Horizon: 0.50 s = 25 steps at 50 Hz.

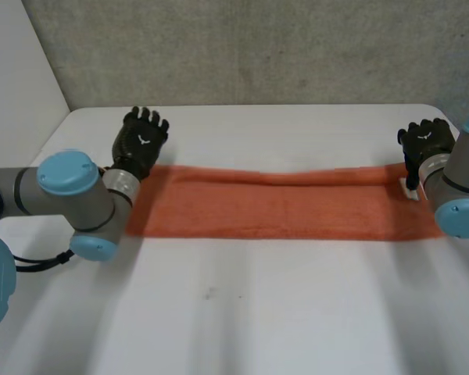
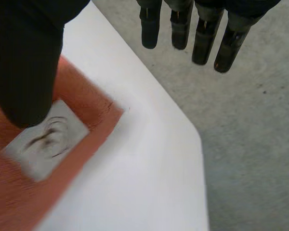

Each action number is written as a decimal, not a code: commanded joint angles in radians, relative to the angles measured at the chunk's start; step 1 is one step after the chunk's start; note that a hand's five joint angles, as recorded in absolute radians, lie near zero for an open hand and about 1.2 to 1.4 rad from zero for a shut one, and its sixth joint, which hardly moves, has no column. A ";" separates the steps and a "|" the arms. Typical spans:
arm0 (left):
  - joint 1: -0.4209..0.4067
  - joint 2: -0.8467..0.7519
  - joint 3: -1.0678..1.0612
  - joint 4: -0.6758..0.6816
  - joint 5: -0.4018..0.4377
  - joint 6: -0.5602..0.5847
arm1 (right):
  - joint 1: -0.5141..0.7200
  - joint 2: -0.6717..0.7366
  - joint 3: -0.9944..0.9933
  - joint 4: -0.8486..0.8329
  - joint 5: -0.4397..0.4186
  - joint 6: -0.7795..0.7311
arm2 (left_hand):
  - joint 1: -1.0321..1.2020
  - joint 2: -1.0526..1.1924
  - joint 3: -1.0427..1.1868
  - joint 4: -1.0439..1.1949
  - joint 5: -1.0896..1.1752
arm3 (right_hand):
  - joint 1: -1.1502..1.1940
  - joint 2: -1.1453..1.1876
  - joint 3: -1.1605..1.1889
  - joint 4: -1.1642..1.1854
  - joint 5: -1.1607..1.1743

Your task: Fold the laundry

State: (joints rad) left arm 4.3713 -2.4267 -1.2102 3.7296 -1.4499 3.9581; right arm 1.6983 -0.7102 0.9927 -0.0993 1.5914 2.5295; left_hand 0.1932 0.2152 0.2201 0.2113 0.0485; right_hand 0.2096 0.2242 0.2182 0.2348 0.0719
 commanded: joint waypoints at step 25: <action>-0.067 0.486 -0.621 0.058 0.003 -0.329 | -0.186 -0.396 0.615 -0.008 -0.298 0.107 | -0.019 -0.041 -0.046 -0.037 -0.048 | 0.248 0.234 0.240 0.223 0.211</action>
State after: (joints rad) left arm 4.2951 -1.9401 -1.8331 3.7805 -1.4263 3.6730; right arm 1.5532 -1.1262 1.6156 -0.0943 1.3071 2.6421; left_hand 0.1932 0.2041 0.2158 0.2055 0.0482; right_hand 0.2291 0.2705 0.2644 0.2657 0.1026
